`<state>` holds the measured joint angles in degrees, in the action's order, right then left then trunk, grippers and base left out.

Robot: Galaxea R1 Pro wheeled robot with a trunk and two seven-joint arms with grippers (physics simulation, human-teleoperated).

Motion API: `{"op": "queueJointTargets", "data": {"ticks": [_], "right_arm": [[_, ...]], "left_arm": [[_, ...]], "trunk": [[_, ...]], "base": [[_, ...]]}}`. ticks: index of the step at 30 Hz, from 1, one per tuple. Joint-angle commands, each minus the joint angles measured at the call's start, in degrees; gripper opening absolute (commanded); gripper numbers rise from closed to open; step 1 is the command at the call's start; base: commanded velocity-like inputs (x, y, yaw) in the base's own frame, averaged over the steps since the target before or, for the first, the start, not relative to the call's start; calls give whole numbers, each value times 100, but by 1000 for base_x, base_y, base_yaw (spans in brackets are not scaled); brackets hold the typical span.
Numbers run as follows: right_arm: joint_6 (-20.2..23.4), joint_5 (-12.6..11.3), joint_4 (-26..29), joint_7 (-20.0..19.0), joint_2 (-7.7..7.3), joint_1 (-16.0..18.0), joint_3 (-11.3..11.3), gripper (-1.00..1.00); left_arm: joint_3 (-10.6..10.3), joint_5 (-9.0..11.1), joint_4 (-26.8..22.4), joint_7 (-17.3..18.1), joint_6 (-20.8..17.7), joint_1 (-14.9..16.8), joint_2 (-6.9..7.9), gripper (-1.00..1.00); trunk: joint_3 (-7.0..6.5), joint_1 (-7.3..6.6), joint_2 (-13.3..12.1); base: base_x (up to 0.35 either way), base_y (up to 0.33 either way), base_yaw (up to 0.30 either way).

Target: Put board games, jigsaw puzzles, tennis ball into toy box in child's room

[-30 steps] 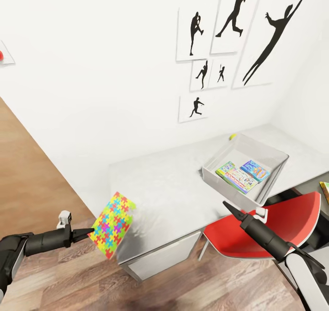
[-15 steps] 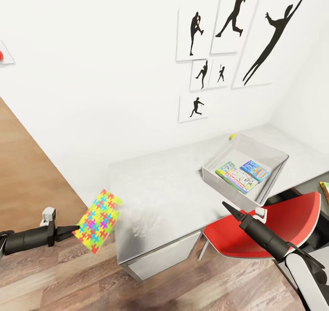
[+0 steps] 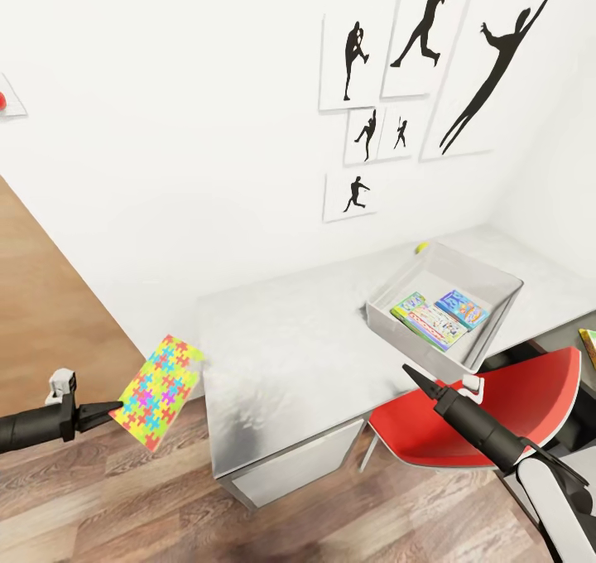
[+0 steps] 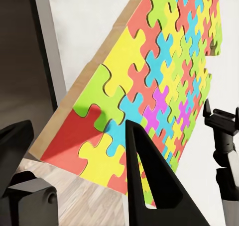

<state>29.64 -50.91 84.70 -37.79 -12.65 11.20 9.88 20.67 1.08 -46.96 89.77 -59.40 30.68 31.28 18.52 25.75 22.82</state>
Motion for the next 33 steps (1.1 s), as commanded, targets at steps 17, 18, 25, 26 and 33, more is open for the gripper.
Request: {"op": "queueJointTargets", "data": {"ticks": [17, 18, 25, 26, 33], "right_arm": [[15, -42, 4, -33, 0, 5, -4, 100], [15, -42, 4, -35, 0, 5, -4, 100], [15, -45, 3, -41, 0, 4, -4, 100], [15, -46, 3, -42, 0, 5, -4, 100], [15, -46, 3, -36, 0, 5, -5, 100]], "left_arm": [[-25, -2, -14, 23, -60, 1, 1, -100], [-28, -2, -14, 23, -60, 3, 1, -100], [-31, 4, -15, 23, -60, -1, 1, -100], [-32, 4, -15, 23, -60, -1, 1, -100], [-35, 6, -62, 23, -60, -1, 1, -100]], "trunk": [[-22, 3, 10], [-28, 3, 10], [-76, 3, 10], [-83, 3, 10], [-131, 3, 10]], "base": [[0, 0, -54], [0, 0, -190], [0, 0, -202], [0, 0, -206], [0, 0, -206]]}}
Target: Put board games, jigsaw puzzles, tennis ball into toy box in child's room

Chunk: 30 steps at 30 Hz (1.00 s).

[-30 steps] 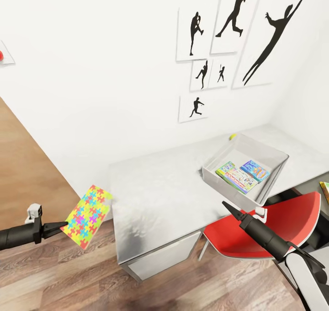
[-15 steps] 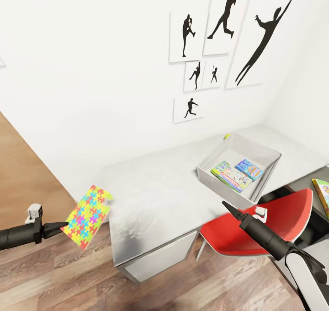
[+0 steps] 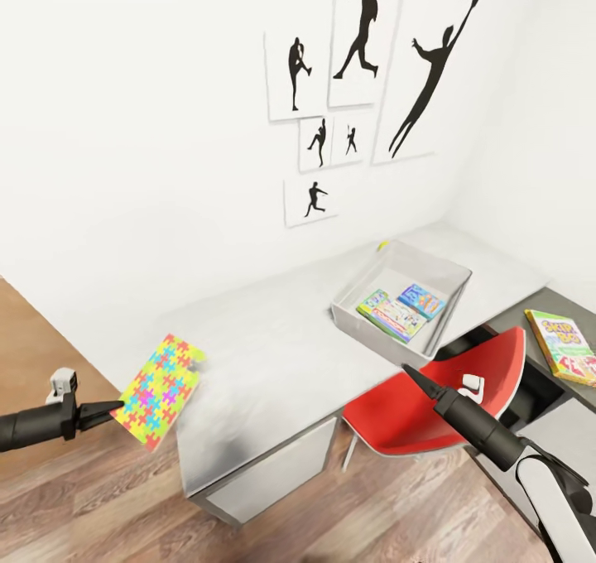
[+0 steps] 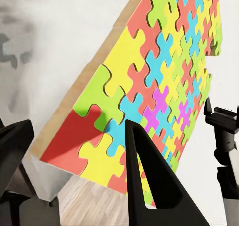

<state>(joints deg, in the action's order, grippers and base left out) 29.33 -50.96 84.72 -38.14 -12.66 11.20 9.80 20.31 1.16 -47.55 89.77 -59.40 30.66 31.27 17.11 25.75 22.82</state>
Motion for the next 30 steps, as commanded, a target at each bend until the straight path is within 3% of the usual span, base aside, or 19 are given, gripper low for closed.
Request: {"op": "queueJointTargets", "data": {"ticks": [1, 8, 30], "right_arm": [[46, -43, 0, -1, 0, 5, 4, 100], [46, -39, -8, 3, 0, 2, 3, 100], [36, -36, 0, -59, 0, 5, -2, 100]], "left_arm": [[-3, -2, -55, 23, -60, 1, -1, -100], [-26, 5, -336, 23, -60, -7, -11, -100], [-36, -2, -404, 23, -60, -8, -41, -100]], "trunk": [[3, 3, 10], [-46, 3, 10], [-200, 3, 10]], "base": [[0, 0, -207], [0, 0, -207], [0, 0, -207]]}}
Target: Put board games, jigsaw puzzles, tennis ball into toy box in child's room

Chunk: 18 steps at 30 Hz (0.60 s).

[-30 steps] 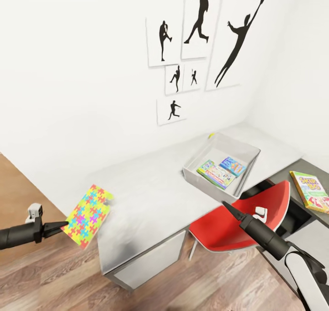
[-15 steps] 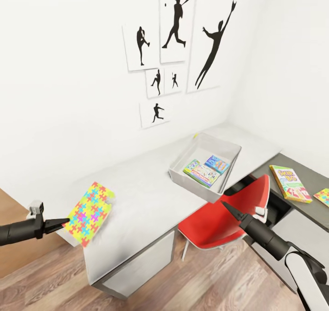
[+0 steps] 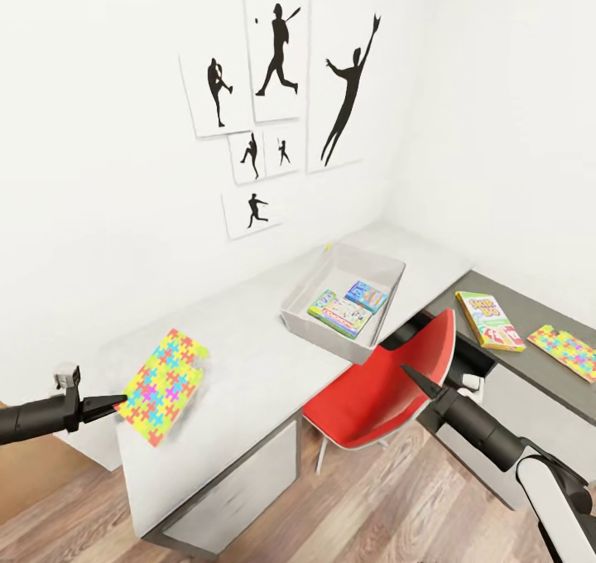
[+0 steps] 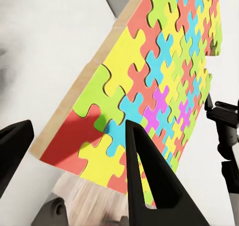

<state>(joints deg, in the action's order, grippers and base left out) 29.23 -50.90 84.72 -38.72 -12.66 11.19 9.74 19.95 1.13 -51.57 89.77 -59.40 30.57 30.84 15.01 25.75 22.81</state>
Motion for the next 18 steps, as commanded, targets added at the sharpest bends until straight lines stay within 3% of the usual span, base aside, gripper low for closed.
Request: {"op": "queueJointTargets", "data": {"ticks": [1, 18], "right_arm": [[45, -42, 0, -1, 0, 6, 3, 100], [39, -37, 8, -13, 0, 3, 2, 100]], "left_arm": [[1, 1, -3, 23, -60, 2, 2, -100], [1, 1, -3, 23, -60, 2, -7, -100]], "trunk": [[3, 3, 11], [-120, 3, 11]], "base": [[0, 0, -206], [0, 0, -206]]}}
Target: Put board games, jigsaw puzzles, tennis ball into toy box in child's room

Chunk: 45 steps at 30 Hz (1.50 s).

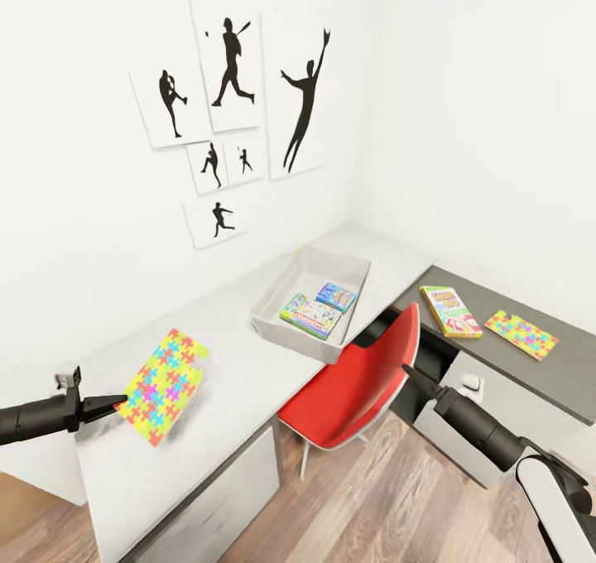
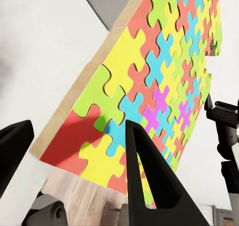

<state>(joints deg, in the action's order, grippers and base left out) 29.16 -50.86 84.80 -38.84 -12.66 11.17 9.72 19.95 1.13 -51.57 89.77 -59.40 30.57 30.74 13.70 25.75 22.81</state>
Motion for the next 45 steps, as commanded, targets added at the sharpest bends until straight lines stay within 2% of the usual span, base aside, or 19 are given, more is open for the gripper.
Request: {"op": "queueJointTargets", "data": {"ticks": [1, 18, 27, 34, 38, 42, 45], "right_arm": [[46, -40, 1, -1, 0, 7, 3, 100], [46, -38, 2, -1, 0, 8, -4, 100], [-69, -34, 2, -1, 0, 8, -156, 100], [-209, -30, -4, -1, -4, 8, -242, 100], [-220, -28, -11, -1, -4, 8, -250, 100], [-225, 93, -21, 1, -2, 8, -246, 100], [-226, 352, -24, 16, 4, 8, -237, 100]], "left_arm": [[1, 1, -3, 23, -60, 2, 2, -100], [9, 1, -3, 23, -60, 2, 2, -100], [2, 1, -14, 23, -60, 2, 2, -100], [18, 8, -676, 23, -60, -38, 2, -100], [32, 10, -793, 23, -60, -48, 9, -100], [47, 10, -842, 23, -60, -56, 24, -100], [62, 69, -902, 23, -60, -69, 37, -100]], "trunk": [[3, 3, 11], [-123, 3, 11], [-191, 3, 11], [-247, 3, 11], [-279, 3, 11], [-311, 3, 11], [-335, 3, 11]], "base": [[0, 0, -206], [0, 0, -206], [0, 0, -203], [0, 0, -190], [0, 0, -188], [0, 0, -188], [0, 0, -188]]}}
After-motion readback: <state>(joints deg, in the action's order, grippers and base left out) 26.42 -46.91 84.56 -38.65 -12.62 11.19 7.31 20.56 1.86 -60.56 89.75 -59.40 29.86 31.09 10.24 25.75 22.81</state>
